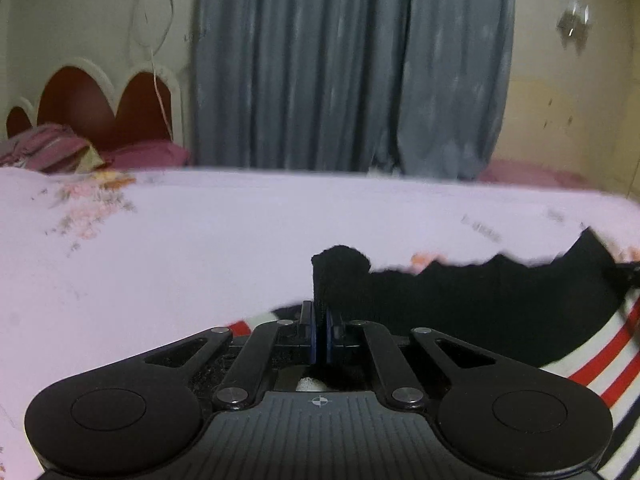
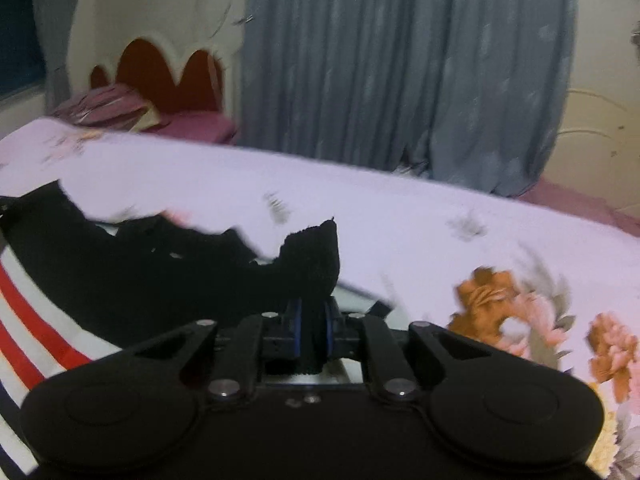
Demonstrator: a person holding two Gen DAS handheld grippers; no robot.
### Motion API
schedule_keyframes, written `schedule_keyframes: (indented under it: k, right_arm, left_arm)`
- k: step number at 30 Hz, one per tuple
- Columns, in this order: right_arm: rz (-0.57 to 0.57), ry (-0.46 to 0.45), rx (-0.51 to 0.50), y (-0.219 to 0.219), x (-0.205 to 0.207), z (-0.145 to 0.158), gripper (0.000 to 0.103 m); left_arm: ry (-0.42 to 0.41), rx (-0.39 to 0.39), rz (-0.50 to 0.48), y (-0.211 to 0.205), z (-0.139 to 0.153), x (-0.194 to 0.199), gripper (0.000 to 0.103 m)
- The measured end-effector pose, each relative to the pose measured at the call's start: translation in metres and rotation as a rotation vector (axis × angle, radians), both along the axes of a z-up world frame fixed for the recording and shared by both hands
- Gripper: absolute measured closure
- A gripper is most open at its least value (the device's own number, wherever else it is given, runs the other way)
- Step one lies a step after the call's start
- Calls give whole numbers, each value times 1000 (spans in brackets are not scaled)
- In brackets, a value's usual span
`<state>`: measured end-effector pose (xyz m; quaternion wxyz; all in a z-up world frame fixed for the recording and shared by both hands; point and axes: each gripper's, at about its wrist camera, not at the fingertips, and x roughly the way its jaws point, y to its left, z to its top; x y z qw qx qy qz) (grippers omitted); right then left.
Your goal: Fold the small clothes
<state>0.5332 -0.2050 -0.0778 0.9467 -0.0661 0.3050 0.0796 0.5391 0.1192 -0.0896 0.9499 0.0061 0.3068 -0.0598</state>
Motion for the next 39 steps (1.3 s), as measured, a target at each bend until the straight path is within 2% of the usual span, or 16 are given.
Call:
schedule_keyframes:
  k: [3, 6, 8, 9, 10, 11, 12, 13, 15, 20, 23, 25, 29, 33, 36, 39]
  right_arm:
    - [-49, 125, 11, -6, 20, -26, 94]
    - [-72, 123, 23, -6, 23, -31, 94]
    - [-89, 143, 4, -3, 25, -26, 87]
    - [-117, 139, -17, 0, 25, -20, 72]
    - [-141, 104, -38, 5, 20, -11, 45]
    - [-141, 56, -37, 8, 12, -3, 37]
    - [-103, 25, 5, 15, 4, 6, 42]
    - [-46, 54, 45, 24, 3, 7, 61]
    - [66, 122, 38, 56, 1, 1, 70]
    - [131, 179, -14, 103, 9, -24, 58]
    - [18, 152, -123, 71, 9, -23, 54]
    - [-60, 179, -38, 21, 10, -23, 51]
    - [-37, 158, -109, 23, 6, -12, 54]
    - [37, 141, 11, 43, -20, 5, 56]
    - [169, 174, -1, 79, -43, -10, 58]
    - [211, 160, -81, 94, -59, -25, 58]
  left_arm:
    - [74, 54, 38, -3, -29, 14, 99]
    - [64, 48, 60, -5, -29, 13, 99]
    - [61, 71, 80, -5, -25, 11, 80]
    - [60, 88, 105, -9, -20, 8, 70]
    - [32, 103, 114, -15, -11, 1, 53]
    - [-33, 110, 90, -24, 1, -12, 43]
    - [-64, 98, 49, -35, 9, -20, 42]
    - [-59, 71, -6, -48, 12, -24, 42]
    - [-27, 42, -136, -80, 11, -26, 42]
    - [80, 61, -176, -103, -23, -8, 42]
    - [66, 100, -39, -58, -29, -11, 39]
    - [68, 37, -9, -30, -29, -12, 39]
    - [68, 123, 5, -50, -15, -18, 39]
    - [-3, 111, -105, -96, 3, -56, 39]
    - [51, 107, -169, -125, -10, -69, 41]
    - [66, 130, -188, -117, -21, -75, 31]
